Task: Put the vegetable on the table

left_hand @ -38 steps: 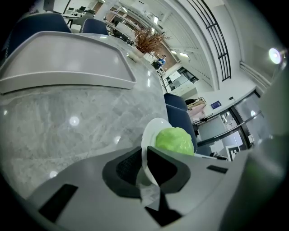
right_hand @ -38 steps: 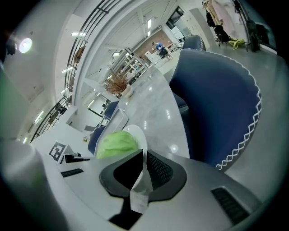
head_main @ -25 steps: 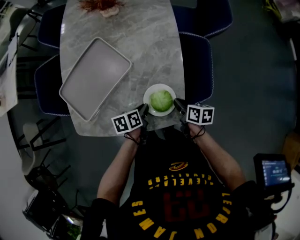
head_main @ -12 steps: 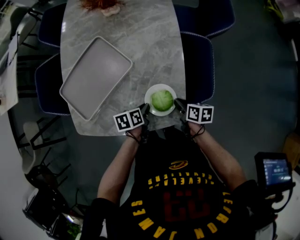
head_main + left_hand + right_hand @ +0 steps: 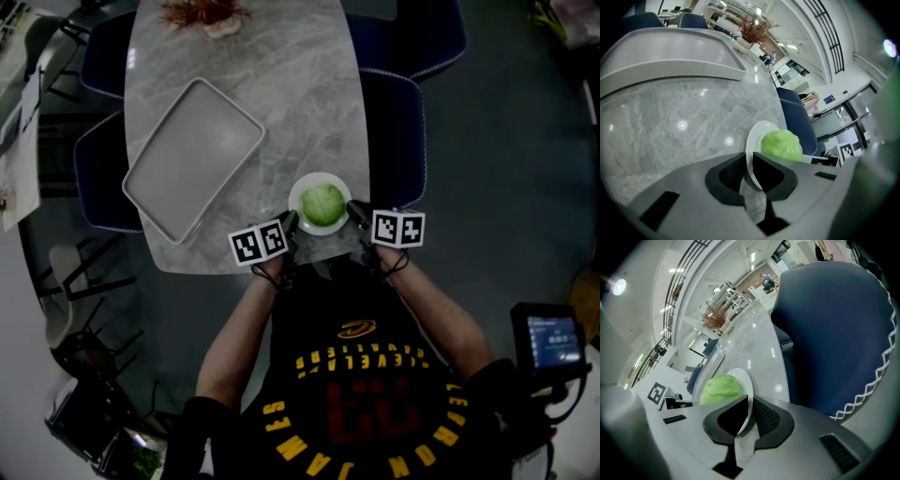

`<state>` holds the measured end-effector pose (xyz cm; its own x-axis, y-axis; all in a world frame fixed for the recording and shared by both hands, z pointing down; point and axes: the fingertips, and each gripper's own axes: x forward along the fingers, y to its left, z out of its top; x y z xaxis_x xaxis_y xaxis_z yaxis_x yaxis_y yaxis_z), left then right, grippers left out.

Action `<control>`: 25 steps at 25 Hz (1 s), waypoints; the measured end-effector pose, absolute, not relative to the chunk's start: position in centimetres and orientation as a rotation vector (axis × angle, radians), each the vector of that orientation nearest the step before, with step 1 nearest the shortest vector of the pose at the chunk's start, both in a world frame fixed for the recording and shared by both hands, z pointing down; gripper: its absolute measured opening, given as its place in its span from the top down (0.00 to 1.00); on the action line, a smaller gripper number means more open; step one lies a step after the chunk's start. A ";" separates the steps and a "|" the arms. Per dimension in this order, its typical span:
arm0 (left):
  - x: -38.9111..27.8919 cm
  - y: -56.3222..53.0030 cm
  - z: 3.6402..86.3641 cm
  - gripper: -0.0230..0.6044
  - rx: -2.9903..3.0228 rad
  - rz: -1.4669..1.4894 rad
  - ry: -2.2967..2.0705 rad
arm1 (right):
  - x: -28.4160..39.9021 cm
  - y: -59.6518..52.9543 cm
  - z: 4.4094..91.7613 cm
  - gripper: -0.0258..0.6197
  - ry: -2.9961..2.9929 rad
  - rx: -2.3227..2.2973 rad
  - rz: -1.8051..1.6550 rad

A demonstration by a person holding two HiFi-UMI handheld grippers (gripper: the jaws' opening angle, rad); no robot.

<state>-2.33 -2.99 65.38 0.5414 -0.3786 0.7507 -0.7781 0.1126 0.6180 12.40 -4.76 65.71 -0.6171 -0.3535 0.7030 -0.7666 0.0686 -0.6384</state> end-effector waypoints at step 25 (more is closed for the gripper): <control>-0.3 -7.6 46.5 0.90 1.974 0.203 -1.330 | 9.4 -9.4 49.2 0.95 -2.523 1.081 0.952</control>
<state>-0.30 -7.57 46.54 0.4515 -0.7376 0.5021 -0.8539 -0.1939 0.4829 9.36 -9.42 49.25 -0.6992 -0.5603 0.4441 -0.7140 0.5150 -0.4743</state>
